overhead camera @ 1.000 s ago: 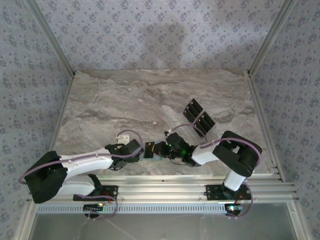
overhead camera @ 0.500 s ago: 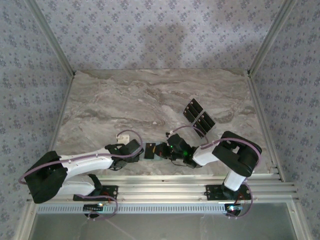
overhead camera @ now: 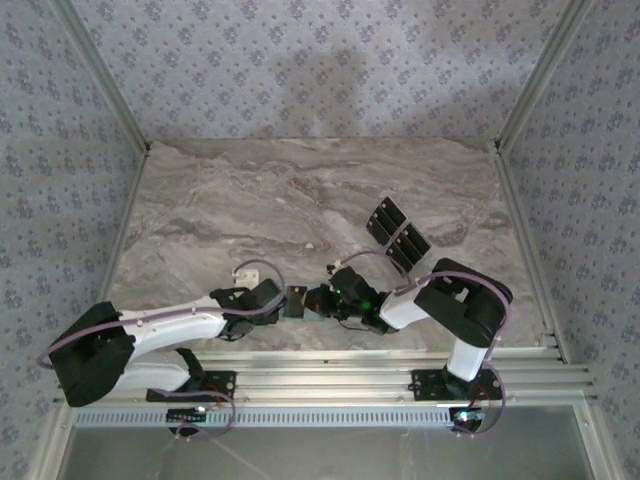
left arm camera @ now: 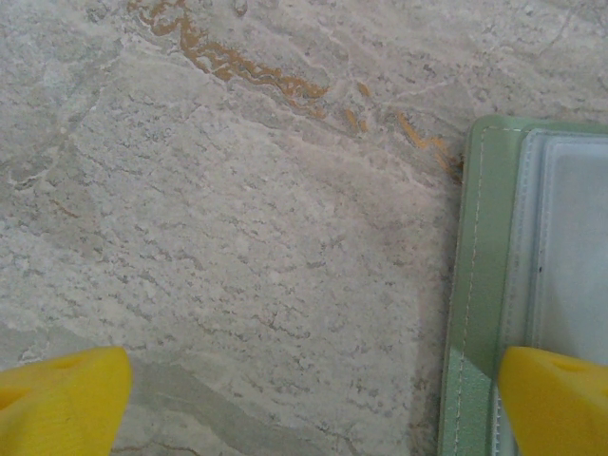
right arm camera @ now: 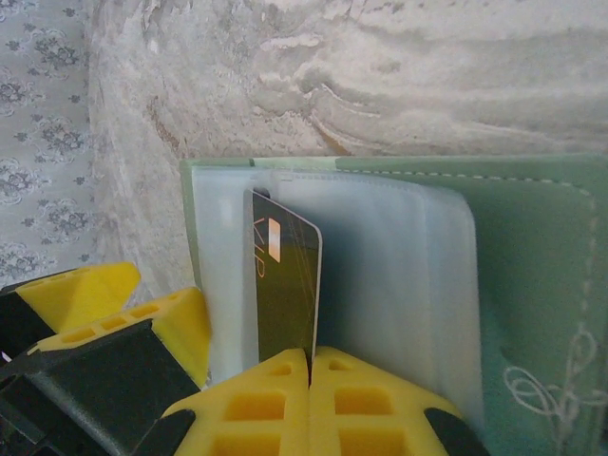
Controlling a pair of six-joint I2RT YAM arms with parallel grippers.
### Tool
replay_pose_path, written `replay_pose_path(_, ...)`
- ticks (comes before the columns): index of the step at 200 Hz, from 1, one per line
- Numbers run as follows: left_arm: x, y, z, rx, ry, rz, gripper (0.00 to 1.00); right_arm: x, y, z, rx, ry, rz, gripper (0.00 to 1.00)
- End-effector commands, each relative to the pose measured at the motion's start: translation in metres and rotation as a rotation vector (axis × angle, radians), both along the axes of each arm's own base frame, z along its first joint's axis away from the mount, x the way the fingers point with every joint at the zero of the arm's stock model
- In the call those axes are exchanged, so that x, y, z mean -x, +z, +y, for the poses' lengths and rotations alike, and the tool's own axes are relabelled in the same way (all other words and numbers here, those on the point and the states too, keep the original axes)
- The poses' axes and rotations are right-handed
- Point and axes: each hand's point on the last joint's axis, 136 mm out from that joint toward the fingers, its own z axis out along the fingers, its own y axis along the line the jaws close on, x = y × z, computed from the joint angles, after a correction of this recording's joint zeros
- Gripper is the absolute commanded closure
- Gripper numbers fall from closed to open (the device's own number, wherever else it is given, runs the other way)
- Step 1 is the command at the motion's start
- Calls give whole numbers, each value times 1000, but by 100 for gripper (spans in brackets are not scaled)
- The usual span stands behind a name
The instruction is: Put the credit cards into the card holder
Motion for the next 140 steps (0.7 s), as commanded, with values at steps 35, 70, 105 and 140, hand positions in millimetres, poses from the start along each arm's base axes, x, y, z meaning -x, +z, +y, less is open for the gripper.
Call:
replay_pose_path(35, 4, -3, 10, -30, 12, 13, 1, 8, -24, 2, 63, 28, 61, 100)
replay_pose_path(70, 4, -3, 9, -28, 12, 13, 1, 7, -23, 10, 61, 47, 67, 100)
replay_pose_path(105, 2, 1, 7, -18, 13, 6, 1, 5, -16, 12, 68, 69, 57, 73)
replay_pose_path(140, -2, 13, 2, 10, 16, -16, 0, 8, -11, 0, 114, 67, 37, 44)
